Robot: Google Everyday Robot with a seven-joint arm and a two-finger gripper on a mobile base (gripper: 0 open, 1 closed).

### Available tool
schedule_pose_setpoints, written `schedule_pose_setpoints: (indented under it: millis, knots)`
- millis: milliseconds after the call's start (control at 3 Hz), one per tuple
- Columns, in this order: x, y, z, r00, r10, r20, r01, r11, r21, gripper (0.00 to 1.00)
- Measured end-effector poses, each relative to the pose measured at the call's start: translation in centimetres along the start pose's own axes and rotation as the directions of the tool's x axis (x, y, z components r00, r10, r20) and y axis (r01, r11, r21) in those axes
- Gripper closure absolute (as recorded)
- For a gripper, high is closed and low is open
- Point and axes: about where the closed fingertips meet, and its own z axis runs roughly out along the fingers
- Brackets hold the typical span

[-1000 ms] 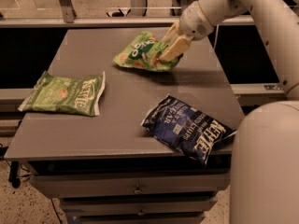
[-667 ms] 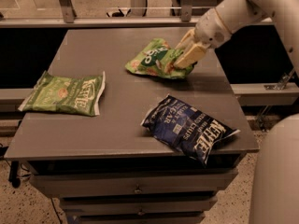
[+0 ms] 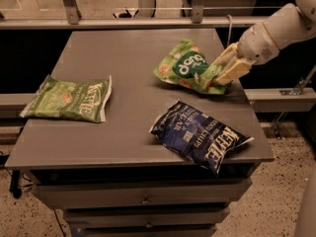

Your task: Move green rice chip bag near blue chip bag

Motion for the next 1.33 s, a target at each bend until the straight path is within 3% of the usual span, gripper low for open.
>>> schedule_pose_setpoints:
  millis: [667,1333]
  knots:
    - [0.4,2.9,-4.2,1.0,0.016,-0.017,-0.016,0.9996,-0.023,1.0]
    - [-1.4,5.6,-4.3,0.999,0.012,0.031,-0.009,0.9961,-0.088,1.0]
